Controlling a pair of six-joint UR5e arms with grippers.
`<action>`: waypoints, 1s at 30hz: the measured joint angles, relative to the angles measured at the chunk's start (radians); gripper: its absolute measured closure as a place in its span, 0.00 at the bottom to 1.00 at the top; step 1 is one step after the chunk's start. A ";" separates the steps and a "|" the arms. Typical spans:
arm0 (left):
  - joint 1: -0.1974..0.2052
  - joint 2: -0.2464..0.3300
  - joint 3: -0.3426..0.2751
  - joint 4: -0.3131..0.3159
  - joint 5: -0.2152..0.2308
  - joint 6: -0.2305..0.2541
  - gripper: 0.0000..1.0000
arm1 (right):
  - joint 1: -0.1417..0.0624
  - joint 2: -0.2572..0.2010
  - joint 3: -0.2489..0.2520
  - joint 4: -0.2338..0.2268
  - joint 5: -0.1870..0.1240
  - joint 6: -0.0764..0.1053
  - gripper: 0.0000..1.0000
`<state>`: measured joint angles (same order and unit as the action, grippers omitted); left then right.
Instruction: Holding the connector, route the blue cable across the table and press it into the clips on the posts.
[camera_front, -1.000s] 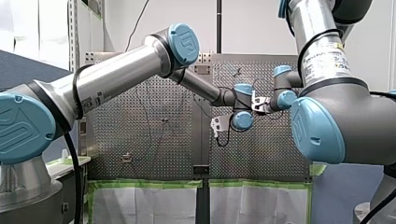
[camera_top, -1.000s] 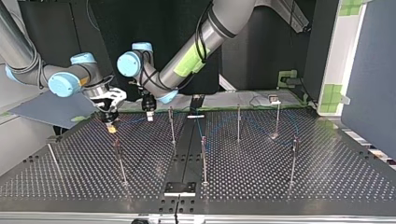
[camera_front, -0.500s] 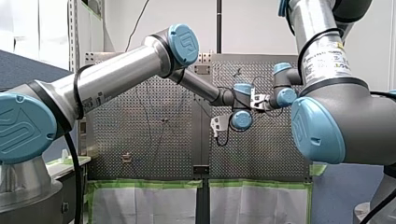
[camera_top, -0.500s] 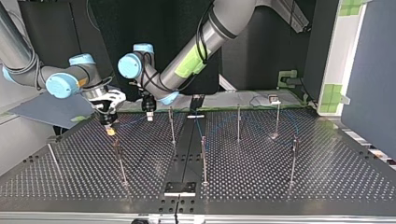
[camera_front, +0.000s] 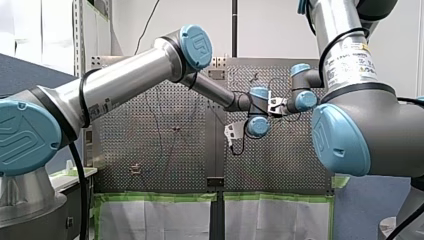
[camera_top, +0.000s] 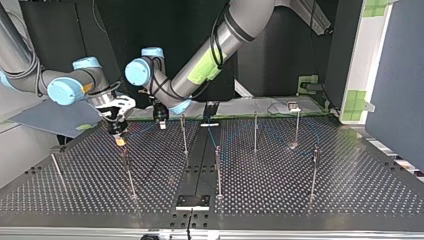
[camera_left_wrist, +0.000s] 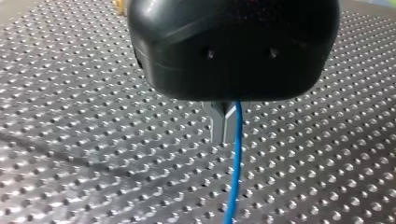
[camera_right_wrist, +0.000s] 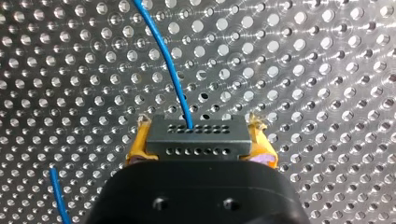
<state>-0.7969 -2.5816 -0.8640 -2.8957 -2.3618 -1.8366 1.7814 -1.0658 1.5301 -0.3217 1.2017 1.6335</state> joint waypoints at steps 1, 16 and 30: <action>-0.002 0.004 0.001 -0.006 -0.006 -0.003 1.00 | 0.000 -0.002 0.000 0.002 0.000 0.000 1.00; -0.028 0.106 0.004 -0.069 -0.041 -0.018 1.00 | 0.001 -0.099 -0.054 0.086 -0.001 0.020 1.00; -0.047 0.157 0.004 -0.071 -0.053 -0.014 1.00 | -0.003 -0.203 -0.071 0.133 0.000 0.031 1.00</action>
<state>-0.8443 -2.4249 -0.8602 -2.9668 -2.4151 -1.8502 1.7783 -1.2684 1.4587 -0.1883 1.2018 1.6647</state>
